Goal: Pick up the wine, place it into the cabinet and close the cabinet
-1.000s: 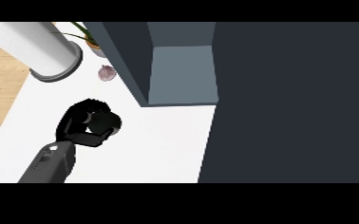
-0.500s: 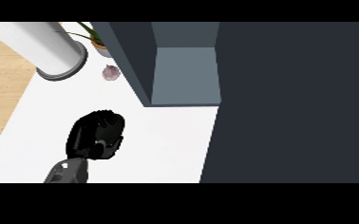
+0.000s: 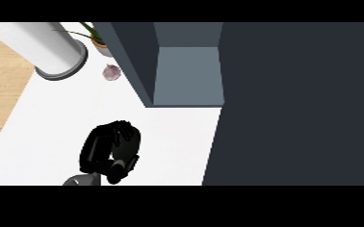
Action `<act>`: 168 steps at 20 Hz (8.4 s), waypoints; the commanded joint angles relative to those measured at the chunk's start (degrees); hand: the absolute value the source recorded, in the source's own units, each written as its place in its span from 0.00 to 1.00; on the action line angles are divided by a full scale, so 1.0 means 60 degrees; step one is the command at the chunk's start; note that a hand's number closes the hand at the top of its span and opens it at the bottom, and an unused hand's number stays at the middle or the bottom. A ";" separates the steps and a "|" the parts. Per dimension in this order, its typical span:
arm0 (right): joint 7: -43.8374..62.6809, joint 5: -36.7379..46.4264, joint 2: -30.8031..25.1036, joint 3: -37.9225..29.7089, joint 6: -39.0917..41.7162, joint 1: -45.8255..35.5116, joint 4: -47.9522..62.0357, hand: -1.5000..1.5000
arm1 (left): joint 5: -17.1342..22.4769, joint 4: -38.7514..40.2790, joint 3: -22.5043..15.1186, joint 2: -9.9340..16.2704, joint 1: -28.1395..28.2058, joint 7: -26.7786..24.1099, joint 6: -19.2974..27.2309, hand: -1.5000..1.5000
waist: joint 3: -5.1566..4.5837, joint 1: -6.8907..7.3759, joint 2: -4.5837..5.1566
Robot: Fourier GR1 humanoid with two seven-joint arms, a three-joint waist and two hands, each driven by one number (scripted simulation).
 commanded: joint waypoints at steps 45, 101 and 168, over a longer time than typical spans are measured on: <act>-0.1555 -0.0955 -0.0885 -0.0583 0.0526 0.1951 -0.1751 0.00 | 0.1063 0.1573 -0.2131 -0.0464 -0.5175 0.2628 0.5262 1.00 | -0.0037 -0.0235 0.0150; -0.4228 -0.1371 -0.0716 -0.0316 0.2135 0.3550 -0.1013 0.00 | 0.2866 0.9413 -0.1349 0.0244 -1.0478 0.0529 0.7359 0.00 | -0.0060 -0.1241 0.0516; -0.3837 -0.1296 -0.1908 -0.1446 0.2484 0.4938 -0.1961 0.00 | 0.5079 -0.3866 -0.4490 0.1268 -0.0347 0.2153 0.3795 0.00 | -0.0033 0.0060 0.0054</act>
